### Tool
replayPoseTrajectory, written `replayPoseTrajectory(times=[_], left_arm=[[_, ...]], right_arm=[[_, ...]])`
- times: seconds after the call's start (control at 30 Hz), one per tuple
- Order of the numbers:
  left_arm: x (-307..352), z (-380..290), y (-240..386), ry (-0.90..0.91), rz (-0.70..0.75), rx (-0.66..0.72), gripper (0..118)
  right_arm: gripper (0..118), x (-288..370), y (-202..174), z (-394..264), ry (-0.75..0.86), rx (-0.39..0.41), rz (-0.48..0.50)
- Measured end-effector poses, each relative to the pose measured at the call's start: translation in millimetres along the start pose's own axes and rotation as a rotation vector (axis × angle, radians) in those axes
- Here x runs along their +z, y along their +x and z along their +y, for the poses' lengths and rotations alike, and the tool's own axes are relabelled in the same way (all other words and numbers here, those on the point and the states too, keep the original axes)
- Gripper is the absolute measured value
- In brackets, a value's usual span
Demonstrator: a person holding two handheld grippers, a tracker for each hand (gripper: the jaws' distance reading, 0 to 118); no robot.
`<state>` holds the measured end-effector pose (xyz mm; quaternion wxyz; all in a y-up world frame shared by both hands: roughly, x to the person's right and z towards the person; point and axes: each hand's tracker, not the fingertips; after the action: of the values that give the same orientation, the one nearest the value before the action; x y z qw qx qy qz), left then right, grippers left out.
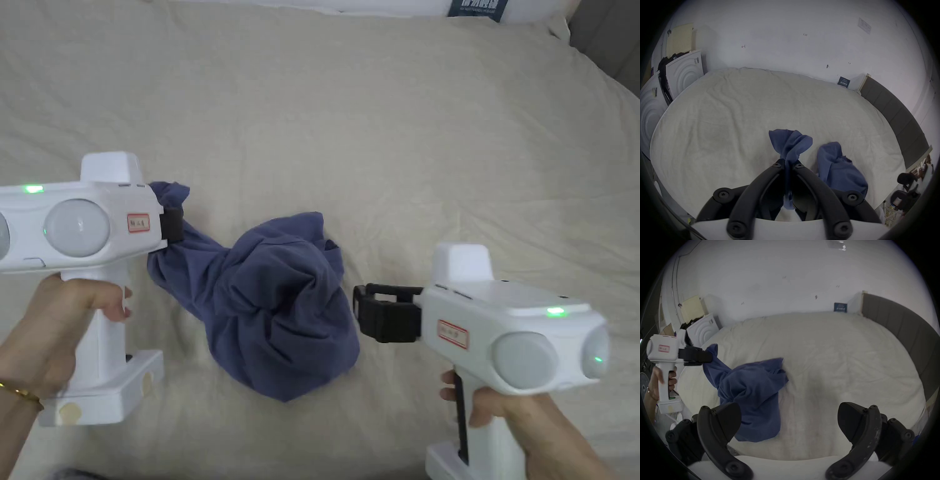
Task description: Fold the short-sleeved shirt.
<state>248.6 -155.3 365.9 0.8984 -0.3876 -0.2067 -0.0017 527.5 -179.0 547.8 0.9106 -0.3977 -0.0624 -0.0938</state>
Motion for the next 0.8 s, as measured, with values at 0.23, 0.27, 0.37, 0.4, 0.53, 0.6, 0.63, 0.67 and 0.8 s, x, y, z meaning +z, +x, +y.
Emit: replayPoseTrajectory(times=[0.23,0.27,0.37,0.4,0.53,0.6,0.63,0.67,0.8], left_arm=[[1,-21,-11,-0.033,0.001,0.046,8],[2,-23,-11,-0.036,0.0,0.046,8],[2,-25,-13,-0.042,0.007,0.05,8],[4,-26,-13,-0.043,0.008,0.053,8],[18,-17,-24,-0.02,-0.002,0.106,8],[32,-8,-29,0.024,-0.002,0.142,8],[39,-2,-31,0.04,-0.009,0.149,8],[48,5,-32,0.058,-0.015,0.151,8],[89,41,-33,0.176,-0.02,0.145,8]], right_arm=[[107,-78,-15,-9,-0.227,-0.042,-0.004],[82,-82,-16,-11,-0.236,-0.059,0.014],[5,-87,-16,-15,-0.263,-0.111,0.077],[5,-81,-15,-14,-0.249,-0.097,0.055],[4,-42,8,-2,-0.184,-0.067,0.101],[4,-9,23,13,-0.106,-0.075,0.114],[4,11,26,21,-0.067,-0.074,0.116],[4,30,33,31,-0.028,-0.075,0.119],[4,107,54,78,0.135,-0.113,0.109]])
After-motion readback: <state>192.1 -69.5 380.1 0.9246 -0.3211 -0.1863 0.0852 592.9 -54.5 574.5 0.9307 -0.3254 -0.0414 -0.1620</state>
